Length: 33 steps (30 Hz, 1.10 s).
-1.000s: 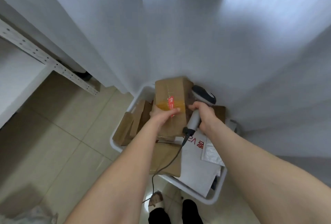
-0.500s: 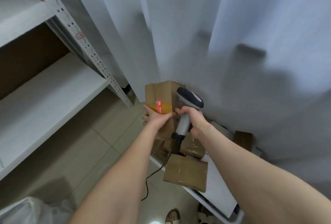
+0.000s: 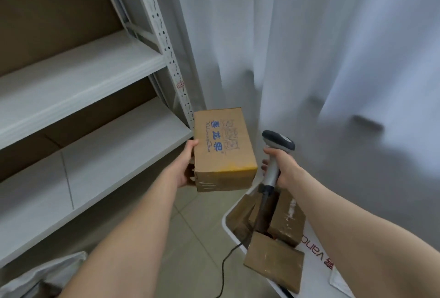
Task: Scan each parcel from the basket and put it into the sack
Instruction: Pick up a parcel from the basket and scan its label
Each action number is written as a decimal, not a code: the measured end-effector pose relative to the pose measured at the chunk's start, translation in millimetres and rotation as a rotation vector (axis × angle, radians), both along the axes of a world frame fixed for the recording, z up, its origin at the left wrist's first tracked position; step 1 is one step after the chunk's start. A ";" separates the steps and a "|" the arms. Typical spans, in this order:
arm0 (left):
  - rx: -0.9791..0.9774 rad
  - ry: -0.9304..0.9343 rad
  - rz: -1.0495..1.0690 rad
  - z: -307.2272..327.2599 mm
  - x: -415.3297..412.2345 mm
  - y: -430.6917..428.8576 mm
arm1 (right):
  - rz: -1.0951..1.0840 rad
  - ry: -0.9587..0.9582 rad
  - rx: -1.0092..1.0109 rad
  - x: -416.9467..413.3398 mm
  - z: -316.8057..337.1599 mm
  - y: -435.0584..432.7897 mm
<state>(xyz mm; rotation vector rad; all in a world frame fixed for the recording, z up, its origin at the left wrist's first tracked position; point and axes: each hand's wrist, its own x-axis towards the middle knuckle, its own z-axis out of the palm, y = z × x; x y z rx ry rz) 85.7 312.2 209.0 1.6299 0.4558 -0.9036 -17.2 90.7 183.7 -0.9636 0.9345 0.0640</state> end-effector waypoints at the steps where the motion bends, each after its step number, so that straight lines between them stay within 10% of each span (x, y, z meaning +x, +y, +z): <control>1: -0.044 0.013 0.014 8.0 -1.2 1.2 | 0.011 -0.008 -0.001 2.9 8.2 5.6; 13: 0.082 -0.342 0.056 77.6 -16.6 -4.3 | 0.028 -0.184 -0.037 4.8 74.3 25.2; 33: -0.033 -0.063 -0.070 78.8 -33.7 -16.3 | 0.150 -0.243 -0.122 8.6 89.9 20.2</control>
